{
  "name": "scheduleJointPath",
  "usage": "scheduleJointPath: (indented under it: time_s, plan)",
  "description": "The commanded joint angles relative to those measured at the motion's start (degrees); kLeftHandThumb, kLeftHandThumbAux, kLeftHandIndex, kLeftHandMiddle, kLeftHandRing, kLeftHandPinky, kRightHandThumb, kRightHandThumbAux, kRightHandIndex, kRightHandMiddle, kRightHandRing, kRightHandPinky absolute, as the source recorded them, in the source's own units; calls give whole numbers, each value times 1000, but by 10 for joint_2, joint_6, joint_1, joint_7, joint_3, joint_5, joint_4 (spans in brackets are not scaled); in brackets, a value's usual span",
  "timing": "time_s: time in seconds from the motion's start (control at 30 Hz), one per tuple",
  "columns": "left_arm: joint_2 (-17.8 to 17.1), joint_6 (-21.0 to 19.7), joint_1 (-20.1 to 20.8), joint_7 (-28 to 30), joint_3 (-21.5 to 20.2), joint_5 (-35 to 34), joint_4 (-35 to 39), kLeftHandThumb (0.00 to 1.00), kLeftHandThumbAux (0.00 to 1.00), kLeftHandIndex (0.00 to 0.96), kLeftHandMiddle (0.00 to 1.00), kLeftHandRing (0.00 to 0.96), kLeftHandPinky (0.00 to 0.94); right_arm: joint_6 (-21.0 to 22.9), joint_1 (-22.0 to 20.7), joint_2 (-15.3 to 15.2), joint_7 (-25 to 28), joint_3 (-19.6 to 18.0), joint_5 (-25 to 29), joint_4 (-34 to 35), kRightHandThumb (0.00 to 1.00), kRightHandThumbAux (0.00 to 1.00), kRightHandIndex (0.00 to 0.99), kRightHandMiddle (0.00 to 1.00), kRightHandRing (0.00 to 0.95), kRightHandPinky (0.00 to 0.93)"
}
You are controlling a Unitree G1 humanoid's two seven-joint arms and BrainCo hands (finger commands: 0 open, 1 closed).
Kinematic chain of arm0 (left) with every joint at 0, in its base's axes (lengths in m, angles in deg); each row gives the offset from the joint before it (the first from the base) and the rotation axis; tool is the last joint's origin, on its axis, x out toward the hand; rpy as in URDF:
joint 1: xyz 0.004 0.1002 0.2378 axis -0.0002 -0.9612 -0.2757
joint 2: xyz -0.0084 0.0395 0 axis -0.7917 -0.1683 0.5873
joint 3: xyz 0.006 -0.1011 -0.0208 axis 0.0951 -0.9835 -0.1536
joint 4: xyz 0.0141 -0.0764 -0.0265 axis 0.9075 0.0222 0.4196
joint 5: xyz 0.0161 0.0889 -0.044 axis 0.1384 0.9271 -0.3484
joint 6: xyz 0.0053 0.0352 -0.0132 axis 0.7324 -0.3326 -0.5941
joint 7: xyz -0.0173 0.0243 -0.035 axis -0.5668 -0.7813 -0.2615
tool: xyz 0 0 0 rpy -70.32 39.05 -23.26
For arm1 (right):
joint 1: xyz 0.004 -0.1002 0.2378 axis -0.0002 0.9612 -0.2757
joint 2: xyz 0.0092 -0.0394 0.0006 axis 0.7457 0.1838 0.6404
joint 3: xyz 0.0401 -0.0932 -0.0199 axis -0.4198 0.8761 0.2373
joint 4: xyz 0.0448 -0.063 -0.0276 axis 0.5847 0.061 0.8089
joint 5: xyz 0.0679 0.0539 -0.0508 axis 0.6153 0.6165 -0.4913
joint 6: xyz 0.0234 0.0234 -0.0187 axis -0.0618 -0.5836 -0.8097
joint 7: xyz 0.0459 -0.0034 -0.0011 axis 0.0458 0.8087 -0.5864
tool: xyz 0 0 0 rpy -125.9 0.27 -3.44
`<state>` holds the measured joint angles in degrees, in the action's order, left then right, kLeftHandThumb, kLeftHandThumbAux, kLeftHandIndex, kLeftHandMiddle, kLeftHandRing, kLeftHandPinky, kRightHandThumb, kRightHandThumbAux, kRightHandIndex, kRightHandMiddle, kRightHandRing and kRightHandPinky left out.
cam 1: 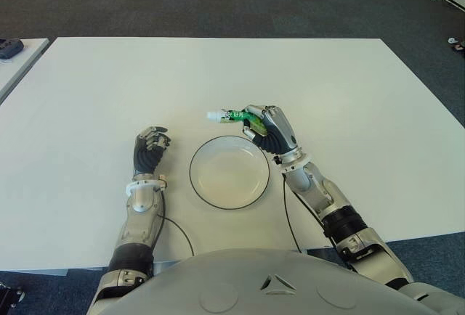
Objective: Put the toothpaste on the table into the plate.
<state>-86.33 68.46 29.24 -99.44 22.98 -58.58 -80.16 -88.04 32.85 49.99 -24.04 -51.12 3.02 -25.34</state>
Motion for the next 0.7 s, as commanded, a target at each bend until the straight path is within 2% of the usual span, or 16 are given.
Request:
scheduleJointPath:
  time_s: [0.03,0.53,0.7]
  plan:
    - [10,-30,-18,3,9,1,-2,705,719,433,577,585,549,-8,7,-6,23,10,-10,9,731,713,441,872,880,885]
    - [9,-44,-20,3,9,3,10,706,719,434,579,591,558,-17,-9,-20,132,43,-5,-2,730,711,441,866,868,882]
    - [8,-44,-20,7,9,1,11,706,719,434,581,591,555,9,-4,-23,178,50,-11,13,731,710,441,865,866,879]
